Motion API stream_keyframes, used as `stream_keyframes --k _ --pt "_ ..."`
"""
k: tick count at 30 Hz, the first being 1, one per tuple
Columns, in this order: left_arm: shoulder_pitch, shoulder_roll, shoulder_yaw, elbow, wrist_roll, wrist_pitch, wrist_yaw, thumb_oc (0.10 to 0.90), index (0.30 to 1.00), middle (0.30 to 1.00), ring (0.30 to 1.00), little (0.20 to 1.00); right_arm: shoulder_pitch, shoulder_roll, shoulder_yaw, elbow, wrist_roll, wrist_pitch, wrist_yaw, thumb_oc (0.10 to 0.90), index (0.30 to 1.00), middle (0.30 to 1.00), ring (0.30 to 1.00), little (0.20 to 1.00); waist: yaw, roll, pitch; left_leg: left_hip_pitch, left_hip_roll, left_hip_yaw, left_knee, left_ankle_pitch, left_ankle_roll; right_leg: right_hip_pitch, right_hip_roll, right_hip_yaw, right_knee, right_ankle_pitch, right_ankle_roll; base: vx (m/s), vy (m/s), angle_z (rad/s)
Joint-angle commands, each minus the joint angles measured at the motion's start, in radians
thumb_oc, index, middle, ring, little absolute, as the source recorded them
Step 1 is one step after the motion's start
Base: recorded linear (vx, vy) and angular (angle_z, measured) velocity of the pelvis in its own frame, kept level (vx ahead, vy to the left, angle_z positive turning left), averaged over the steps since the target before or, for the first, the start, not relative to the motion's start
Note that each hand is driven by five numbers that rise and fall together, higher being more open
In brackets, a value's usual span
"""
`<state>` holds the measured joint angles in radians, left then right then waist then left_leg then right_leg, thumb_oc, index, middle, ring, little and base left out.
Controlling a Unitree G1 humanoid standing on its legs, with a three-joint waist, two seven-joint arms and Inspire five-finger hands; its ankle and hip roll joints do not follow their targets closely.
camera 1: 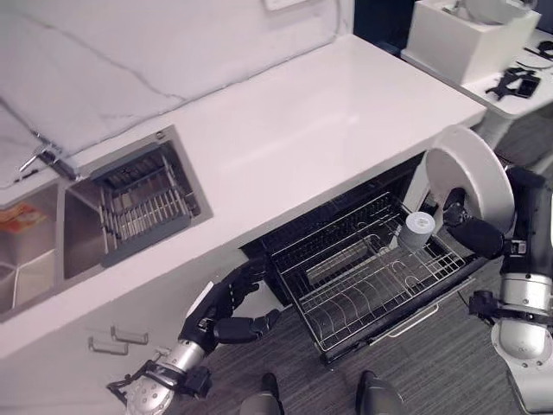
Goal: Place the dishes in the dishwasher.
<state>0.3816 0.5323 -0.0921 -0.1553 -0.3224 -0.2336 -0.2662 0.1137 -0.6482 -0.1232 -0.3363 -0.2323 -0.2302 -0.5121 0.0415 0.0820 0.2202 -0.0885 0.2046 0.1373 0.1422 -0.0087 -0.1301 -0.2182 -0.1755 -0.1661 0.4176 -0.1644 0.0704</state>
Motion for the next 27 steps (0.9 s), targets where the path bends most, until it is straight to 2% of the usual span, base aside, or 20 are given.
stream_keyframes --k 1,4,6,11,14,16,18,20,23,25,27 --pt "-0.129 0.087 0.062 -0.119 0.062 -0.198 -0.037 0.8 0.9 0.9 0.9 0.9 -0.125 -0.029 -0.065 -0.074 -0.074 -0.124 -0.099 0.4 0.3 0.3 0.3 0.3 -0.026 -0.055 -0.042 -0.013 0.002 0.049 0.158 -0.217 0.05 0.147 -0.048 -0.112 -0.118 -0.07 0.084 0.01 0.016 0.25" --pt "-0.115 0.129 0.061 -0.115 0.088 -0.218 -0.065 0.8 0.9 0.9 0.9 0.9 -0.108 -0.056 -0.061 -0.049 -0.108 -0.133 -0.12 0.4 0.3 0.3 0.3 0.3 -0.028 -0.05 -0.041 -0.011 0.003 0.056 0.158 -0.22 0.05 0.149 -0.054 -0.12 -0.118 -0.069 0.092 0.01 0.017 0.09" --pt "-0.108 0.15 0.061 -0.107 0.077 -0.199 -0.092 0.8 0.9 0.9 0.9 0.9 -0.095 -0.076 -0.049 -0.034 -0.178 -0.15 -0.135 0.4 0.3 0.3 0.3 0.3 -0.027 -0.048 -0.044 -0.009 0.003 0.059 0.158 -0.222 0.052 0.151 -0.057 -0.125 -0.118 -0.07 0.097 0.03 0.006 0.04" --pt "-0.074 0.193 0.039 -0.045 0.052 -0.164 -0.115 0.8 0.9 0.9 0.9 0.9 -0.081 -0.18 -0.012 -0.008 -0.385 -0.191 -0.162 0.4 0.3 0.3 0.3 0.3 -0.024 -0.045 -0.053 -0.001 0.004 0.06 0.158 -0.225 0.05 0.16 -0.057 -0.131 -0.118 -0.075 0.105 0.03 -0.004 0.02" --pt "-0.049 0.196 0.017 0.039 0.032 -0.153 -0.102 0.8 0.9 0.9 0.9 0.9 -0.078 -0.276 0.01 0.02 -0.436 -0.171 -0.147 0.4 0.3 0.3 0.3 0.3 -0.014 -0.051 -0.062 -0.004 0.003 0.054 0.158 -0.224 0.048 0.159 -0.055 -0.135 -0.118 -0.079 0.107 0.02 -0.01 0.09" --pt "-0.041 0.19 0.002 0.082 0.036 -0.164 -0.1 0.8 0.9 0.9 0.9 0.9 -0.073 -0.291 0.029 0.049 -0.443 -0.187 -0.154 0.4 0.3 0.3 0.3 0.3 -0.013 -0.052 -0.064 -0.005 0.003 0.051 0.158 -0.225 0.048 0.159 -0.054 -0.135 -0.118 -0.08 0.108 0.01 -0.004 0.04" --pt "-0.028 0.183 -0.015 0.127 0.054 -0.173 -0.099 0.8 0.9 0.9 0.9 0.9 -0.056 -0.299 0.043 0.076 -0.478 -0.229 -0.162 0.4 0.3 0.3 0.3 0.3 -0.012 -0.054 -0.064 -0.006 0.001 0.046 0.158 -0.227 0.049 0.159 -0.054 -0.136 -0.118 -0.081 0.11 0.0 -0.001 0.02" --pt "-0.017 0.171 -0.024 0.177 0.046 -0.161 -0.091 0.8 0.9 0.9 0.9 0.9 -0.039 -0.314 0.061 0.106 -0.492 -0.239 -0.165 0.4 0.3 0.3 0.3 0.3 -0.01 -0.055 -0.066 -0.004 0.0 0.043 0.158 -0.23 0.051 0.161 -0.053 -0.138 -0.118 -0.081 0.111 0.0 0.0 0.0" --pt "-0.013 0.155 -0.033 0.244 0.056 -0.176 -0.075 0.8 0.9 0.9 0.9 0.9 -0.027 -0.317 0.082 0.152 -0.511 -0.262 -0.18 0.4 0.3 0.3 0.3 0.3 -0.009 -0.059 -0.067 -0.003 -0.003 0.041 0.158 -0.233 0.052 0.162 -0.054 -0.14 -0.118 -0.083 0.114 0.0 0.0 0.0" --pt "-0.015 0.15 -0.047 0.314 0.099 -0.19 -0.021 0.8 0.9 0.9 0.9 0.9 -0.021 -0.327 0.127 0.218 -0.541 -0.294 -0.193 0.4 0.3 0.3 0.3 0.3 -0.006 -0.062 -0.068 -0.002 -0.004 0.038 0.158 -0.235 0.054 0.164 -0.055 -0.143 -0.118 -0.083 0.115 0.0 0.0 0.0" --pt "-0.022 0.139 -0.055 0.357 0.09 -0.183 -0.002 0.8 0.9 0.9 0.9 0.9 -0.03 -0.331 0.168 0.259 -0.557 -0.293 -0.21 0.4 0.3 0.3 0.3 0.3 -0.002 -0.063 -0.069 0.0 -0.006 0.036 0.158 -0.238 0.056 0.167 -0.056 -0.147 -0.118 -0.085 0.116 0.0 0.0 0.0"
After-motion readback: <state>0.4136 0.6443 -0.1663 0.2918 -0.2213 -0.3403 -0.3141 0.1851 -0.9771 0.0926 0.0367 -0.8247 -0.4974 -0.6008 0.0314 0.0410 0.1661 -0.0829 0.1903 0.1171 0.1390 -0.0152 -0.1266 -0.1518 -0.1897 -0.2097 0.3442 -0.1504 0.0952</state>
